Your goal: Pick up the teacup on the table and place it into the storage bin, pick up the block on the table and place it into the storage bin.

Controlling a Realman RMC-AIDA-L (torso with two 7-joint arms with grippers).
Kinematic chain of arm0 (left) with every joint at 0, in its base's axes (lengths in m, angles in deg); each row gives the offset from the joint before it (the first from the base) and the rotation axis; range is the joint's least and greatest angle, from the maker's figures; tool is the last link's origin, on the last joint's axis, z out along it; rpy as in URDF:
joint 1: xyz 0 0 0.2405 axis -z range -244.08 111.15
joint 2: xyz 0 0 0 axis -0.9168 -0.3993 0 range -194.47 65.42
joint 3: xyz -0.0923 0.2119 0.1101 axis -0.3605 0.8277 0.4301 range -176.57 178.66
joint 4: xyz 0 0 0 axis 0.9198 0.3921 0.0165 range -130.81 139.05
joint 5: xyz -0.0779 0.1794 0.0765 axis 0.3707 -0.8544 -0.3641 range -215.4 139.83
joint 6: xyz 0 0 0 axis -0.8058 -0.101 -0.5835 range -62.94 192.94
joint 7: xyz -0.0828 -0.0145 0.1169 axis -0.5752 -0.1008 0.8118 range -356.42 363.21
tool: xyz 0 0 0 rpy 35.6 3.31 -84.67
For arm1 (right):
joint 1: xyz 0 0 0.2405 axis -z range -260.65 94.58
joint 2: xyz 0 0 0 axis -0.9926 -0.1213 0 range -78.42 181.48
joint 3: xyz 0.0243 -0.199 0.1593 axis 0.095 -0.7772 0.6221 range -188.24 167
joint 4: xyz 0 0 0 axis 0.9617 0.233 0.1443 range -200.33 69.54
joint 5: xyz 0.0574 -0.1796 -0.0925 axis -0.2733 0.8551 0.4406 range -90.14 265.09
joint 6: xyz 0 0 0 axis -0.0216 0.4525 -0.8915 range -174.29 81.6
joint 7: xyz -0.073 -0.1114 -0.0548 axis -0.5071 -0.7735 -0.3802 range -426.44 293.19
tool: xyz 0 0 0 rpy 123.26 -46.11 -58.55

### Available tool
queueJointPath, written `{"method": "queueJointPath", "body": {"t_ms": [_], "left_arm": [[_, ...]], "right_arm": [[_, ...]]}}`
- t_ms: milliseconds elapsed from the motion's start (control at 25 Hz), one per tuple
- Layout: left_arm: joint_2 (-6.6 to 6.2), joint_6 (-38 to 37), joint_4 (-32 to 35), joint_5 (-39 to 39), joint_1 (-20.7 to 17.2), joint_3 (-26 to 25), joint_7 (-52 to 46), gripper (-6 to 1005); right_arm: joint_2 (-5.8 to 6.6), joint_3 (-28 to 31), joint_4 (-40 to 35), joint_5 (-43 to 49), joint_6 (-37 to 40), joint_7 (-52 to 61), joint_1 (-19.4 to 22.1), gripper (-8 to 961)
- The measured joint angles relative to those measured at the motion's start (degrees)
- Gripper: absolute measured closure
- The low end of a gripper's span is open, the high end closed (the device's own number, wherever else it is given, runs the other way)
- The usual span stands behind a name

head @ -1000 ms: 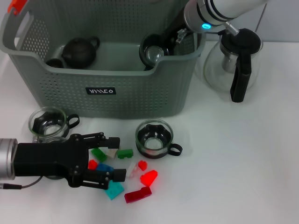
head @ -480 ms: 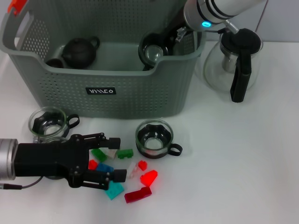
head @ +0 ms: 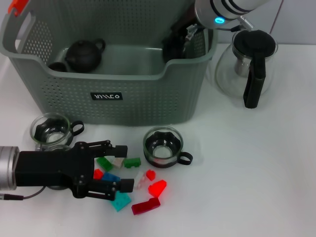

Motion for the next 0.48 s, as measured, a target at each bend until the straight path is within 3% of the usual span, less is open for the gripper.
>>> {"method": "queueJointPath", "body": {"t_ms": [320, 440, 480], "left_arm": [[-0.10, -0.41, -0.06, 0.00, 0.03, -0.44, -0.76, 75], [-0.25, -0.64, -0.29, 0.00, 0.13, -0.44, -1.59, 75], [-0.28, -0.70, -0.35, 0.01, 0.14, -0.44, -1.83, 75]], "right_arm": [[0.02, -0.05, -7.17, -0.13, 2.05, 1.70, 2.62, 562], [-0.03, -0.05, -13.12, -1.32, 4.46, 2.20, 5.07, 327], [-0.01, -0.05, -14.97, -2.15, 5.33, 2.21, 5.82, 327]]}}
